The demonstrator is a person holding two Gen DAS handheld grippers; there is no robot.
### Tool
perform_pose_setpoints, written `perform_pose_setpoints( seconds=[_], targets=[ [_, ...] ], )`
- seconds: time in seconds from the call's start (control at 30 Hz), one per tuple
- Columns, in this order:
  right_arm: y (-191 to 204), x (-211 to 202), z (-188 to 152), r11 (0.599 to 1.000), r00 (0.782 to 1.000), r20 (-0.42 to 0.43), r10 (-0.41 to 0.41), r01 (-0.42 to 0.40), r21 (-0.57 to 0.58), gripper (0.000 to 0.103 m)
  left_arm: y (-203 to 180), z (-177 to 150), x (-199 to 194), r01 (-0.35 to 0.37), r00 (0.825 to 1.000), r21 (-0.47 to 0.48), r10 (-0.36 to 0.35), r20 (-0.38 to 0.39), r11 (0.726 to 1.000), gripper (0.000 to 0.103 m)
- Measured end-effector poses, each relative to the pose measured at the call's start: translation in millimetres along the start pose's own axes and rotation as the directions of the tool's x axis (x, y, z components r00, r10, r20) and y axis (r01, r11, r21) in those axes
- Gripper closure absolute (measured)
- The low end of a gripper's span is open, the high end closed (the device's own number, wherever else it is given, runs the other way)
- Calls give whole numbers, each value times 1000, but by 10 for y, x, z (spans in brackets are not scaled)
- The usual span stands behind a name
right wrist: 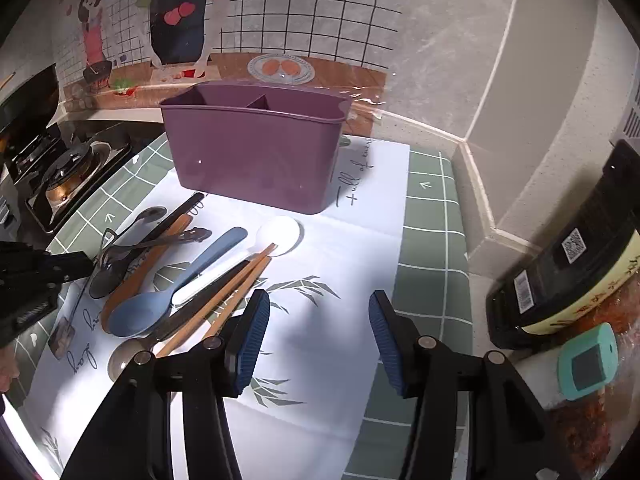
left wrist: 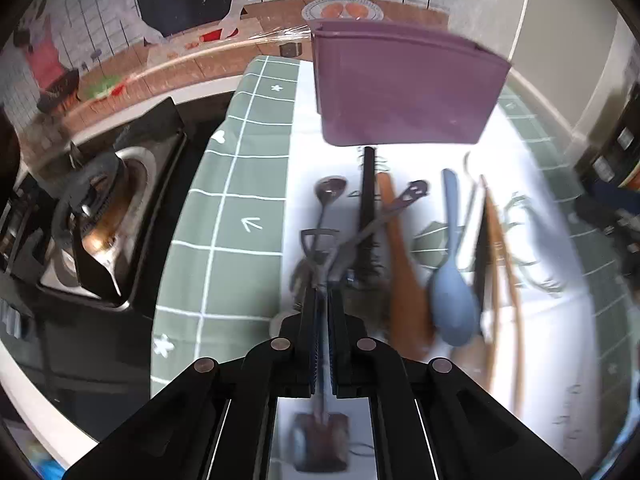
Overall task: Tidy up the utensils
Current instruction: 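Grasp the white ball-handled spoon with the left tool while the right tool grasps the metal tongs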
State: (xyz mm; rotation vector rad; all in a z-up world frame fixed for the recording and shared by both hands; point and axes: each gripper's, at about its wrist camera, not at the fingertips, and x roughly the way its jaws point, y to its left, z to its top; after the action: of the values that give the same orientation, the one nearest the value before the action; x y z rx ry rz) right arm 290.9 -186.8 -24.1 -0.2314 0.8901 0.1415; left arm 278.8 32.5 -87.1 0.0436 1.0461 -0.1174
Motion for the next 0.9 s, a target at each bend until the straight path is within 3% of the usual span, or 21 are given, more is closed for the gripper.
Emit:
perform_pose_setpoints(
  seconds=[0.17, 0.33, 0.57, 0.63, 0.7, 0.73, 0.83, 0.9],
  targets=[
    [-21, -28, -22, 1000, 1000, -3, 5, -5, 1, 54, -149, 136, -309, 69, 996, 23, -70, 46, 997, 99],
    [110, 41, -63, 996, 995, -41, 88, -89, -14, 53, -206, 202, -546, 119, 989, 27, -121, 81, 992, 99],
    [412, 297, -49, 995, 993, -67, 100, -101, -18, 29, 70, -136, -460, 75, 991, -44, -70, 111, 996, 97],
    [539, 376, 24, 996, 994, -73, 80, -82, -30, 16, 183, -228, -427, 44, 993, -70, -36, 109, 997, 96],
    [669, 431, 91, 998, 995, -92, 28, -32, -46, 12, 296, -289, -420, 21, 995, -98, -11, 102, 995, 94],
    [749, 450, 118, 998, 995, -98, 11, -17, -62, 12, 344, -315, -426, 17, 995, -109, -6, 102, 994, 89],
    [901, 478, 170, 992, 994, -77, 79, -86, -91, 15, 461, -409, -454, -3, 992, -117, 17, 124, 993, 64],
    [968, 560, 239, 987, 984, -104, 145, -151, -55, 27, 506, -441, -444, -12, 992, -115, 27, 127, 993, 58]
  ],
)
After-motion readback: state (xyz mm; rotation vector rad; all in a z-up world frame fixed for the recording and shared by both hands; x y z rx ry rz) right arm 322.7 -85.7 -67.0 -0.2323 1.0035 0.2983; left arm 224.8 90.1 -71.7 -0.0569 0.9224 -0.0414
